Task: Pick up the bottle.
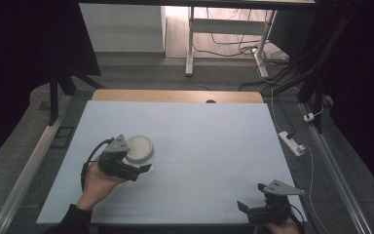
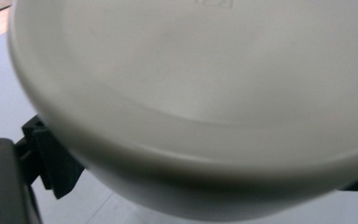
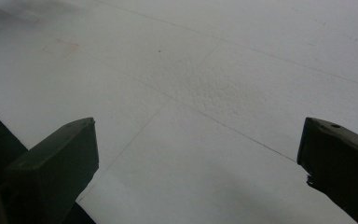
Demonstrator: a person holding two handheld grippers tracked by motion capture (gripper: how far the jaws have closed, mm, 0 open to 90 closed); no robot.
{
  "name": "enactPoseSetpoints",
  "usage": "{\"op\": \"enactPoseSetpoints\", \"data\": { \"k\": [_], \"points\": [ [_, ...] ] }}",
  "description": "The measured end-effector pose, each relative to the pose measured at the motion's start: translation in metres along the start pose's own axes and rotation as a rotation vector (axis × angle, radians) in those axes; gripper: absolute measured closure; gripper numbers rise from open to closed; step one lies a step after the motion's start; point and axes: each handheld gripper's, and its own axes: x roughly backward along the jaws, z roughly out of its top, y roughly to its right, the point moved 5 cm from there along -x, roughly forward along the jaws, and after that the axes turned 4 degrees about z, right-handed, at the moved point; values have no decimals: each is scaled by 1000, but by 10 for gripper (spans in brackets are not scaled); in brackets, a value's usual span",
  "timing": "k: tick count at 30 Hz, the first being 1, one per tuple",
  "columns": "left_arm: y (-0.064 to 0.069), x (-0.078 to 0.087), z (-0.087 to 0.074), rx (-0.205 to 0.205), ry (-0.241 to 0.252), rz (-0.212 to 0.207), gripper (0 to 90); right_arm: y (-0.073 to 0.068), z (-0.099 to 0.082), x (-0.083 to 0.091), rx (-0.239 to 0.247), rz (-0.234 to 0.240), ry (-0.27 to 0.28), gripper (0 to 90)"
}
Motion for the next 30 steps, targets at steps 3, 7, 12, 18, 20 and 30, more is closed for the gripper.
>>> {"op": "enactPoseSetpoints", "data": {
  "k": [3, 7, 12, 18, 20, 30],
  "points": [
    [2, -6, 6, -8, 0, -12, 75, 0, 0, 0, 0, 0, 1, 0],
    [5, -15, 13, -20, -2, -29, 75, 0, 0, 0, 1, 0, 0, 0],
    [8, -25, 21, -32, -4, -43, 75, 0, 0, 0, 1, 0, -1, 0],
    [11, -37, 35, -49, -6, -65, 75, 0, 0, 0, 1, -1, -2, 0],
    [12, -39, 37, -51, -6, -69, 75, 0, 0, 0, 1, -1, -2, 0],
    [23, -58, 50, -77, -10, -105, 76, 0, 0, 0, 1, 0, -3, 0]
  ]
}}
